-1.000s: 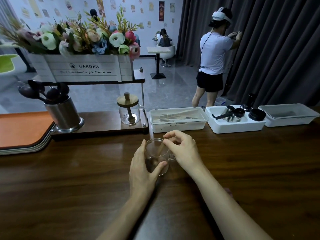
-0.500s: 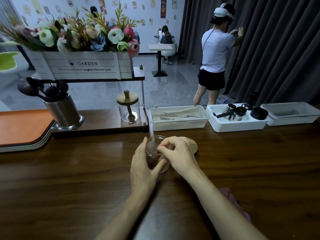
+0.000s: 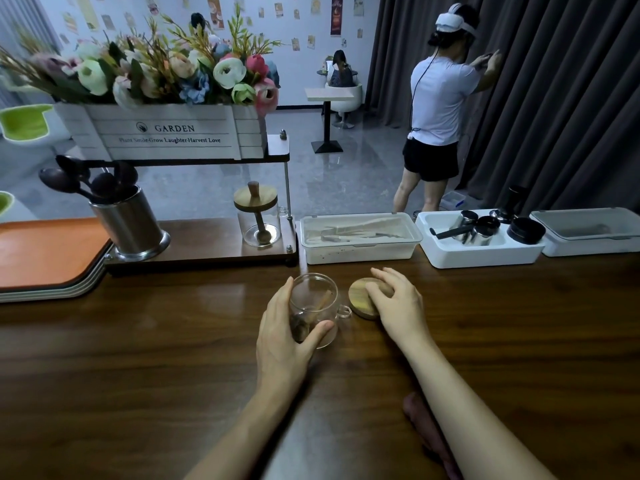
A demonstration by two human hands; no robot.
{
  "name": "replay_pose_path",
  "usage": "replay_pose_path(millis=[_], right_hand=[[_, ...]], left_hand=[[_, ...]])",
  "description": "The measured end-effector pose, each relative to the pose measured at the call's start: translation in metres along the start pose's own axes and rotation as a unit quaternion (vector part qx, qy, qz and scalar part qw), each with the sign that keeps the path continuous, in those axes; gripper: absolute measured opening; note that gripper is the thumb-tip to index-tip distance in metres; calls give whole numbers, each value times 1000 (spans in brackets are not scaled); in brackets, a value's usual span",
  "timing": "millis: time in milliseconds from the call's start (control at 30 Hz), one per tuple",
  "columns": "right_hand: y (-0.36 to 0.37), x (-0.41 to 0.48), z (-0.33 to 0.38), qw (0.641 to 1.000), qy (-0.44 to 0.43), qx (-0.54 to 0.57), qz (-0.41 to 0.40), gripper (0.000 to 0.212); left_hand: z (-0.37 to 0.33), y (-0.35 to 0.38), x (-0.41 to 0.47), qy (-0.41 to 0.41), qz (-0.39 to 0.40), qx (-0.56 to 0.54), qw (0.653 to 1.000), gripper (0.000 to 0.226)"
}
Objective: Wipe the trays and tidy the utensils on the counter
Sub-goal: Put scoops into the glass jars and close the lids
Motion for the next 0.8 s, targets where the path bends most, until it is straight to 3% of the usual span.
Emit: replay_pose_path(millis=[133, 333, 567, 667, 800], right_hand=[[8, 5, -21, 997, 41, -43, 47, 39], [8, 8, -21, 999, 36, -22, 35, 30], [-10, 13, 44, 991, -75, 109, 5, 18], [-5, 0, 79, 982, -124, 126, 60, 20], [15, -22, 96, 978, -154, 69, 121, 28]], left_hand=[[1, -1, 0, -3, -1, 8, 1000, 95], [-3, -1, 1, 2, -1, 3, 1000, 95], [0, 0, 1, -3, 3, 3, 1000, 101], [0, 2, 1, -2, 8, 6, 1000, 104], [3, 4, 1, -12, 15, 7, 1000, 107]])
Point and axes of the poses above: each hand's wrist, its own x-axis towards the middle knuckle, its own y-axis out of the palm, z = x × y, the point moved 6 cm from there along x, towards the middle knuckle, and after that the axes turned 12 degrees about -z, right-handed, at the moved point
